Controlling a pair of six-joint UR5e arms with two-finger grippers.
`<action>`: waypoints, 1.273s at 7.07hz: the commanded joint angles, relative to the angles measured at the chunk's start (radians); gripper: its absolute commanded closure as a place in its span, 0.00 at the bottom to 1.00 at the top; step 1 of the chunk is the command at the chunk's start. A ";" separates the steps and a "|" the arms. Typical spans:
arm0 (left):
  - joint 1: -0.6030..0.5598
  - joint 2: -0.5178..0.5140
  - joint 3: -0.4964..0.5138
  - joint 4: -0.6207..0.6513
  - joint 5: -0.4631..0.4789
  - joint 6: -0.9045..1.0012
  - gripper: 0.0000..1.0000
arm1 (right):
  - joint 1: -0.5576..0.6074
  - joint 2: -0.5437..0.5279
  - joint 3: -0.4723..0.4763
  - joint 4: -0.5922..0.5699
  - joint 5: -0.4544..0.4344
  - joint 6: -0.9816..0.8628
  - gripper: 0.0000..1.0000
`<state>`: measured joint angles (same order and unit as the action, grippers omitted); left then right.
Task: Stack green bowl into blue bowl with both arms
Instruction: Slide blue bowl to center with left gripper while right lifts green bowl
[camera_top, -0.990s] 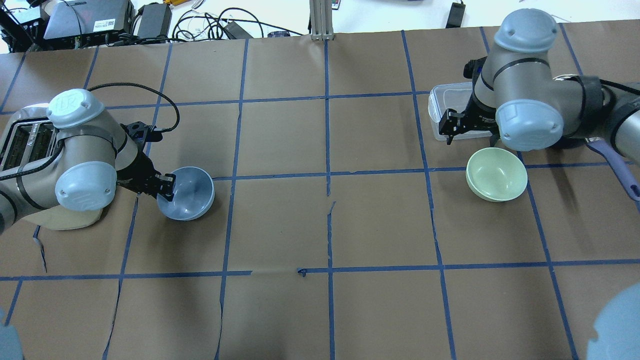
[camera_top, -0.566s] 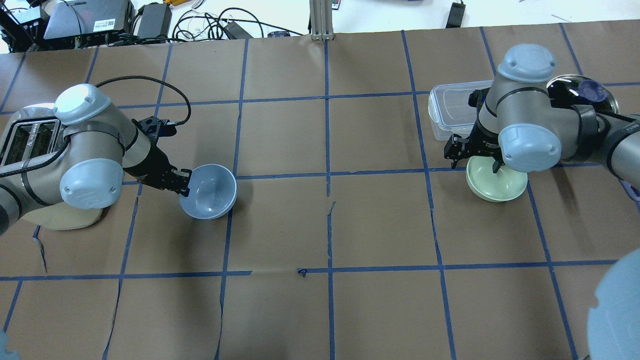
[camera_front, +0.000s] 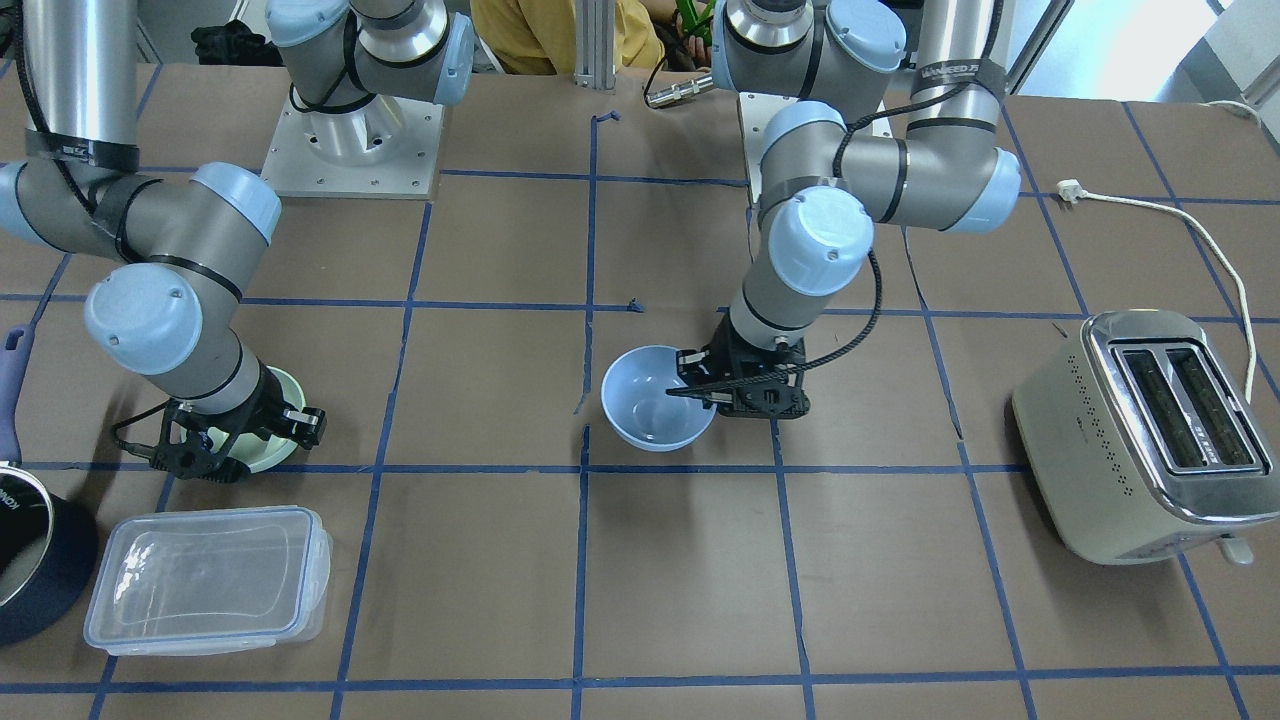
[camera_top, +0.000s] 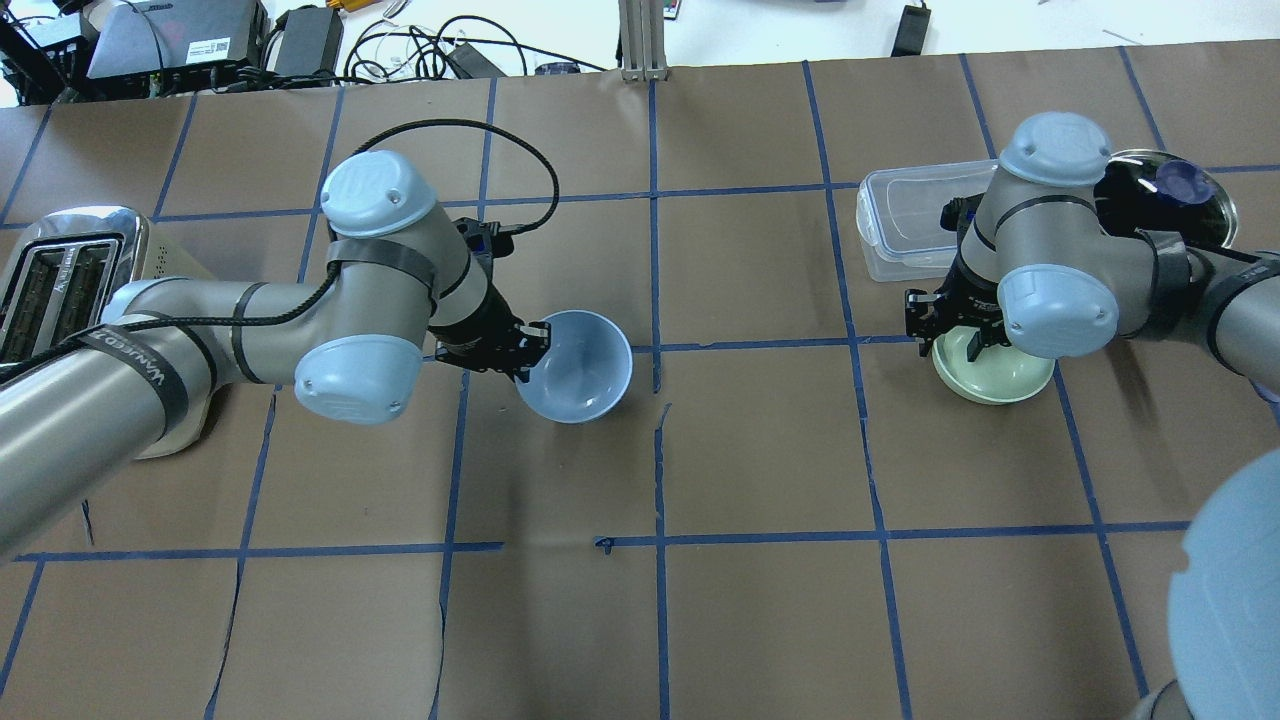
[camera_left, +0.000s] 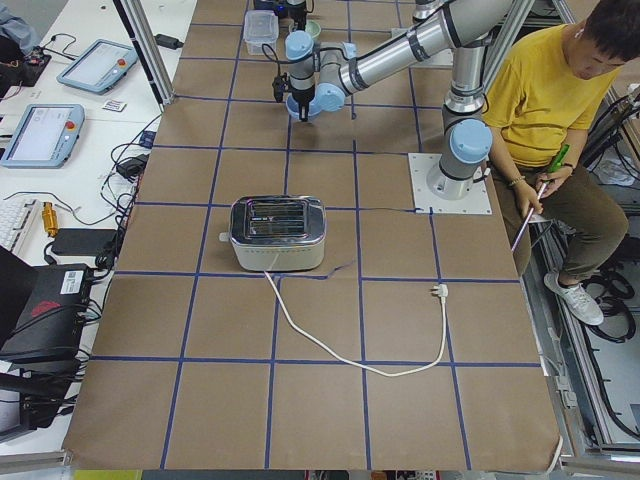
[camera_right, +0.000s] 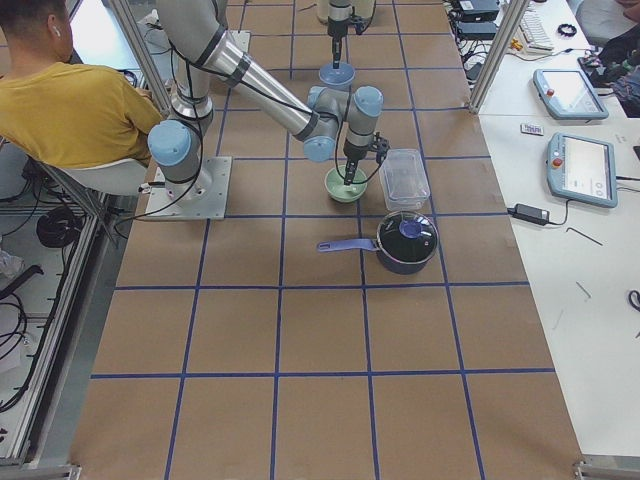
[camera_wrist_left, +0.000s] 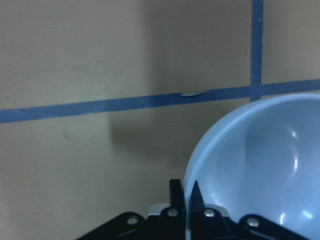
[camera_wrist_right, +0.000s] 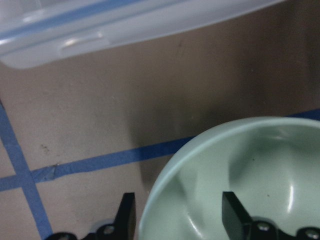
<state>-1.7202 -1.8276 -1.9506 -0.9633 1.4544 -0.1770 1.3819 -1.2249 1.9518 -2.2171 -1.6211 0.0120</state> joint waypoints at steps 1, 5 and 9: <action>-0.085 -0.031 0.021 0.003 -0.003 -0.117 1.00 | 0.000 -0.002 -0.029 0.014 -0.005 -0.001 1.00; -0.110 -0.071 0.024 0.029 -0.067 -0.122 1.00 | 0.006 -0.013 -0.144 0.163 -0.003 0.012 1.00; -0.092 -0.053 0.066 0.015 -0.066 -0.150 0.06 | 0.104 -0.013 -0.301 0.335 0.001 0.087 1.00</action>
<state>-1.8250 -1.8987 -1.9156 -0.9381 1.3861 -0.3291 1.4375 -1.2383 1.6943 -1.9212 -1.6238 0.0514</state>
